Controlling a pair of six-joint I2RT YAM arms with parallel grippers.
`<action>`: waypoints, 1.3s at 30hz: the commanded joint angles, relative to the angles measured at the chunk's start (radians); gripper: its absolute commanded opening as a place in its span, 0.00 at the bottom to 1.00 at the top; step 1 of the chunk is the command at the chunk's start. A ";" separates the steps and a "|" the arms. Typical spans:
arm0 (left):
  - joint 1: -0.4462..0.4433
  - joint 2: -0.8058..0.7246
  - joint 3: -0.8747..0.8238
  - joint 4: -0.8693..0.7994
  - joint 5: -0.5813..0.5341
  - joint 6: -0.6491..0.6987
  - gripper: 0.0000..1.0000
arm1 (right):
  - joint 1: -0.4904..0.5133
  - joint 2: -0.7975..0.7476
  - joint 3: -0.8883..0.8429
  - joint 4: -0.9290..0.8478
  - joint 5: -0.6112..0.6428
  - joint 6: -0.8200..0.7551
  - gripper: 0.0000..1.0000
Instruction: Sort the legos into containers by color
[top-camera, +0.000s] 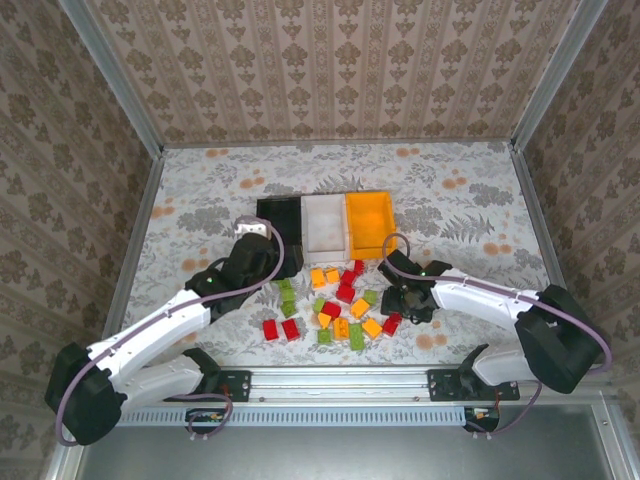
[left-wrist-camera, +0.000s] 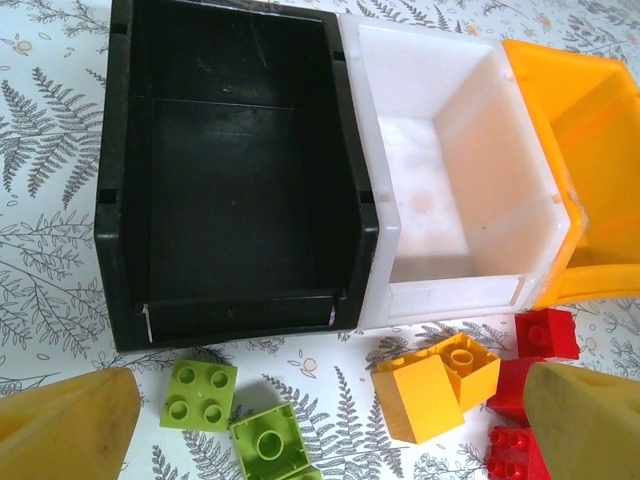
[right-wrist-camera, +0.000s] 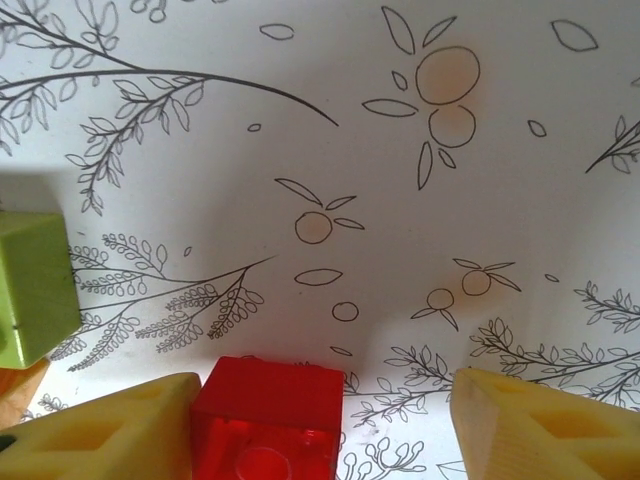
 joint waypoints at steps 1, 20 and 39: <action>0.010 -0.025 -0.024 0.007 -0.001 -0.025 1.00 | 0.007 0.019 -0.005 0.003 -0.016 0.017 0.61; 0.040 -0.029 -0.025 0.000 0.016 -0.026 1.00 | -0.017 -0.077 0.186 -0.055 0.088 -0.126 0.29; 0.070 -0.111 -0.053 -0.097 0.052 -0.070 1.00 | -0.181 0.471 0.675 0.171 0.199 -0.249 0.52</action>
